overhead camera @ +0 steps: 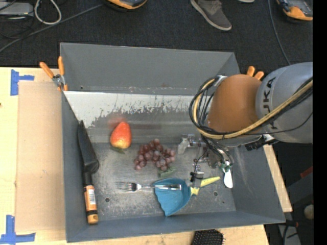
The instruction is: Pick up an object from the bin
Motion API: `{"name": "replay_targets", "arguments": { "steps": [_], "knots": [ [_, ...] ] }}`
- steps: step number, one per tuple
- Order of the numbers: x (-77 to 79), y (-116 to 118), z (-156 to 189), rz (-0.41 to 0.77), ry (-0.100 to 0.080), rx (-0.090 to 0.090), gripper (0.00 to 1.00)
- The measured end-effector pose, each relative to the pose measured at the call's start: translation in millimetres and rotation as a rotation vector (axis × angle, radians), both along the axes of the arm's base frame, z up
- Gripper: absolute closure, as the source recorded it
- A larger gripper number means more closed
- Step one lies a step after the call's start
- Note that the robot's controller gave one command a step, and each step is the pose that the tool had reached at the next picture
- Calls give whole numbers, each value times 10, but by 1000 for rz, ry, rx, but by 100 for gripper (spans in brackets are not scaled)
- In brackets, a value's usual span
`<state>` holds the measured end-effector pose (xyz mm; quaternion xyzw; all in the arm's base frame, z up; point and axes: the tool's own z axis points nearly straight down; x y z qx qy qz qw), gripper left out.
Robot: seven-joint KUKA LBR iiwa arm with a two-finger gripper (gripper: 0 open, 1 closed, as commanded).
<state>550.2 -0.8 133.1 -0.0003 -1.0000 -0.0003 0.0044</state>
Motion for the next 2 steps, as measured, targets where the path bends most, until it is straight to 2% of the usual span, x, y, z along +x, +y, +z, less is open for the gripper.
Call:
{"name": "replay_targets", "arguments": {
  "steps": [1, 2],
  "knots": [
    [20, 1, 39, 0, -7, 0, 0],
    [76, 497, -656, 23, -4, 3, 0]
  ]
}}
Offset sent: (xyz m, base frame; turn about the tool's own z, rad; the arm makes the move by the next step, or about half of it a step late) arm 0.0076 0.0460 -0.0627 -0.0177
